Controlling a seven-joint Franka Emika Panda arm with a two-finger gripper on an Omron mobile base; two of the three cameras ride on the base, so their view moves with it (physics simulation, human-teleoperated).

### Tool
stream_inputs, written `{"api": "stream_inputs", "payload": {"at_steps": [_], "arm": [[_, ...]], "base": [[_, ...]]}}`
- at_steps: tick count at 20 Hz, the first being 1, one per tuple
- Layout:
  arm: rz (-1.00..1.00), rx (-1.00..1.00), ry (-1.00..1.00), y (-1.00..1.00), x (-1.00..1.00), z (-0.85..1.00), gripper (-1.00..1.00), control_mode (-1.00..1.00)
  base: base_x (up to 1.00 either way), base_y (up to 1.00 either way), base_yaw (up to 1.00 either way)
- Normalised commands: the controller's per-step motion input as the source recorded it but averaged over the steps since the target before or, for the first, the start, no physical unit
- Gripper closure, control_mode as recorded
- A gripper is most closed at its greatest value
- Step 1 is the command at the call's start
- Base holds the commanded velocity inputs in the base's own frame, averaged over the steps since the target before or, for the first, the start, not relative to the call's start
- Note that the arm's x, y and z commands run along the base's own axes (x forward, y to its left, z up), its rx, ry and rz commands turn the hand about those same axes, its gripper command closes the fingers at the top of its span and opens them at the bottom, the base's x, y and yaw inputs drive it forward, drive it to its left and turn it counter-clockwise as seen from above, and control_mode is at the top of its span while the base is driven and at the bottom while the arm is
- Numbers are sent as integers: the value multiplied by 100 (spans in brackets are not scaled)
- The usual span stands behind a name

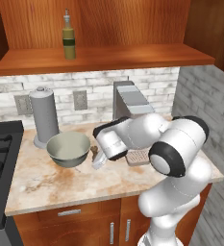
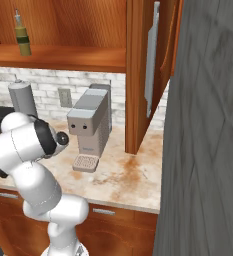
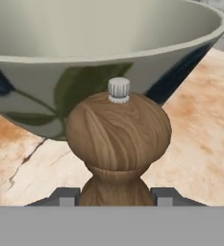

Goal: Retrieve the bottle and the shaker from the cabinet and place them next to the mixing bowl on the counter. Then add garlic from the fridge to the mixing bowl.

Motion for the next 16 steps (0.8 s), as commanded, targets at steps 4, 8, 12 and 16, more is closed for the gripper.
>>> {"api": "stream_inputs", "payload": {"at_steps": [4, 8, 12, 16], "arm": [[-3, 7, 0, 0, 0, -13, 100, -100], [-2, 2, -1, 0, 0, -10, 100, -100], [-3, 0, 0, 0, 3, -15, 100, -100], [-3, 0, 0, 0, 11, -36, 100, -100]], "base": [[0, 0, 0], [0, 0, 0], [0, 0, 0], [0, 0, 0]]}}
